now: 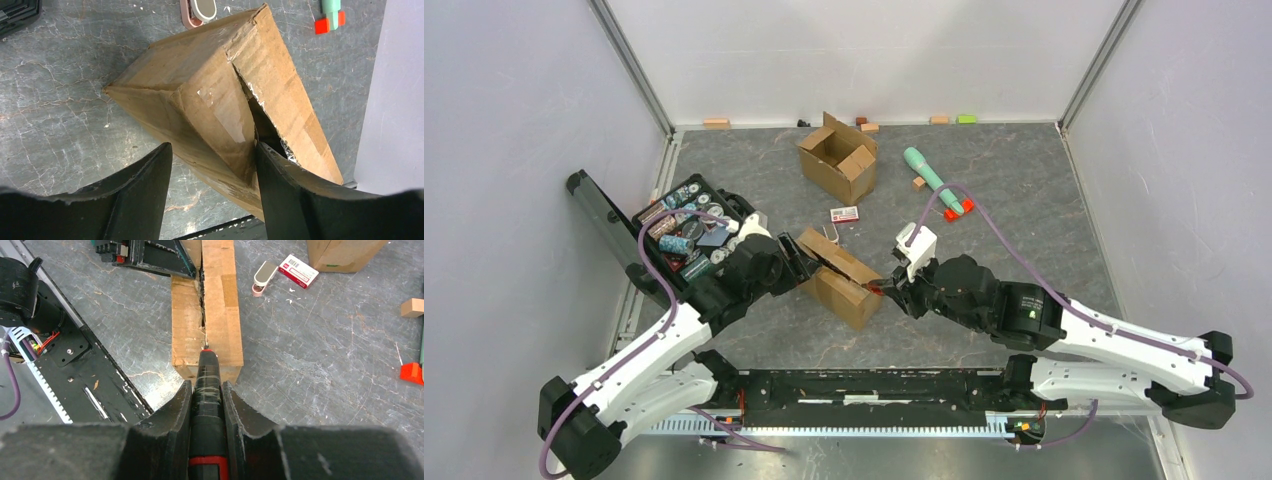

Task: Unpack the express box
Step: Cut the express box at the center of the board.

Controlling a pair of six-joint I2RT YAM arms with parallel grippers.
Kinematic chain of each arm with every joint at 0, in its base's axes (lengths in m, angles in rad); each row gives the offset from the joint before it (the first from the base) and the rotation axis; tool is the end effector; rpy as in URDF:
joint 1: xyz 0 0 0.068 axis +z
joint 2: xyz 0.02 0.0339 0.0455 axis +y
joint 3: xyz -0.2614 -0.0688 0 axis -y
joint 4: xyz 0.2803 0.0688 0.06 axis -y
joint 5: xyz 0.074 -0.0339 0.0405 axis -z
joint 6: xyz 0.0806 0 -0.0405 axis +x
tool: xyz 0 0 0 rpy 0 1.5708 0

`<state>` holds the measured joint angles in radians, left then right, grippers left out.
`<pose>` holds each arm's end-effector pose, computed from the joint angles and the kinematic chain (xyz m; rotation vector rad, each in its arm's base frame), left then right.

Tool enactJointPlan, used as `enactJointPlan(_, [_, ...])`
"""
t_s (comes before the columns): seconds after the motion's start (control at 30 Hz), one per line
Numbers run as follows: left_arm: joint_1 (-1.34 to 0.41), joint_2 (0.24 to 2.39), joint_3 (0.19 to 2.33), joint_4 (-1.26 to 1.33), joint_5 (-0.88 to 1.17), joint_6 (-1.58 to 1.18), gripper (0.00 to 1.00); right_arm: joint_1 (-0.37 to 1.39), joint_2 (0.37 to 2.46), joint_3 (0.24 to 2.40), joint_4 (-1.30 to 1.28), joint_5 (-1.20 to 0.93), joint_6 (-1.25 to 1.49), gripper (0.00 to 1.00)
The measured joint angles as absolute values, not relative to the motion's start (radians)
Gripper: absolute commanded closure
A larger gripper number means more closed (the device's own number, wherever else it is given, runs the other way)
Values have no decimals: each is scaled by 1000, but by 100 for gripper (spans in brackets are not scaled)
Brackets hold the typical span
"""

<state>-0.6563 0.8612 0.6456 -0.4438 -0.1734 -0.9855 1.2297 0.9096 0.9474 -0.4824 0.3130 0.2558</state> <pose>0.2125 -0.1462 0.2165 -0.4758 2.2635 -0.6919 0.1148 0.2493 0.3256 -0.7750 1.8980 0.6339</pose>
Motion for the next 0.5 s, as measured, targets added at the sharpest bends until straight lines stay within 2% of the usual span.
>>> enactJointPlan(0.5, [-641, 855, 638, -443, -186, -1004, 29, 1226, 930, 895, -399, 323, 371, 100])
